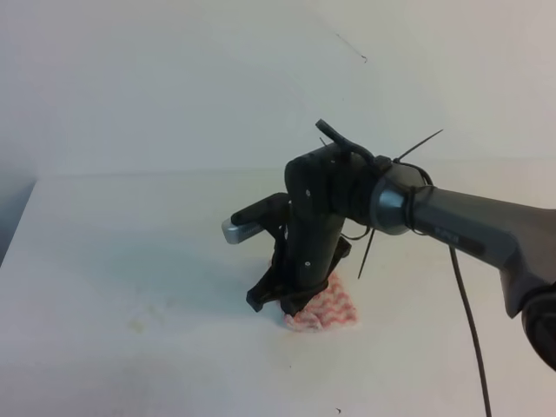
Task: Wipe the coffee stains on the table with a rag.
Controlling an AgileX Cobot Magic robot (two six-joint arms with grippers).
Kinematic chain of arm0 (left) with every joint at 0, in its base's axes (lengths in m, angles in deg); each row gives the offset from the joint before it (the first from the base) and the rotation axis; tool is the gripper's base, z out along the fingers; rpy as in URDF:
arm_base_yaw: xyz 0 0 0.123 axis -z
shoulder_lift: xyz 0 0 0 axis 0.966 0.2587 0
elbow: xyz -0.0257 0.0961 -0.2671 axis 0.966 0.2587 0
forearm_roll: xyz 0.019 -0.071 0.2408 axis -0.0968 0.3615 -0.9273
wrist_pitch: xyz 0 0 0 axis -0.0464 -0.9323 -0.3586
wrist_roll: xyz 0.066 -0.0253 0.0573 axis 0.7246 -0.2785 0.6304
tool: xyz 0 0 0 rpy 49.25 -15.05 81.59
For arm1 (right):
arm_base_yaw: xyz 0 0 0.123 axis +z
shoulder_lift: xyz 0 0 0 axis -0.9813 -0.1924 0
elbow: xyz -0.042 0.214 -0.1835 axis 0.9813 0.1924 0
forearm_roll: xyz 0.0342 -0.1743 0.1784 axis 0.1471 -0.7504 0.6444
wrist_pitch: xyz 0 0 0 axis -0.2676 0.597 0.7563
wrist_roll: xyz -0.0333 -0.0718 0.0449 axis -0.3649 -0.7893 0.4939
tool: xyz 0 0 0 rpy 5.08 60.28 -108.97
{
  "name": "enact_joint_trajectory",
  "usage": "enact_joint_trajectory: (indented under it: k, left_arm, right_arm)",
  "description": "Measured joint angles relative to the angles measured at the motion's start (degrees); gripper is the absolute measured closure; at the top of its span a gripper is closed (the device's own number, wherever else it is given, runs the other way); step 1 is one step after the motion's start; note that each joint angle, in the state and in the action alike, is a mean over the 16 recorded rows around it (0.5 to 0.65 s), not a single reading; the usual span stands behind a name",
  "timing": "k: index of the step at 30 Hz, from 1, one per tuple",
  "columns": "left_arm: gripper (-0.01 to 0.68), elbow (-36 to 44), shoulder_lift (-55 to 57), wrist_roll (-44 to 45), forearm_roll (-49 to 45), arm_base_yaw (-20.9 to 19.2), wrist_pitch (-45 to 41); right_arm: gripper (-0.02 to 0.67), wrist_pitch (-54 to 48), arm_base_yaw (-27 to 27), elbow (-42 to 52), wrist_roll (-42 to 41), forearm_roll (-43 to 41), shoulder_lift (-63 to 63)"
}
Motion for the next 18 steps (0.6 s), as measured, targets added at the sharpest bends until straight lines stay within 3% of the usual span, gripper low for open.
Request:
enact_joint_trajectory:
  k: [18]
  left_arm:
    - [0.674,-0.47,0.0,0.0,0.0,0.0,0.0]
  right_arm:
    - [0.632,-4.71,-8.12,0.5,-0.72,0.09,1.41]
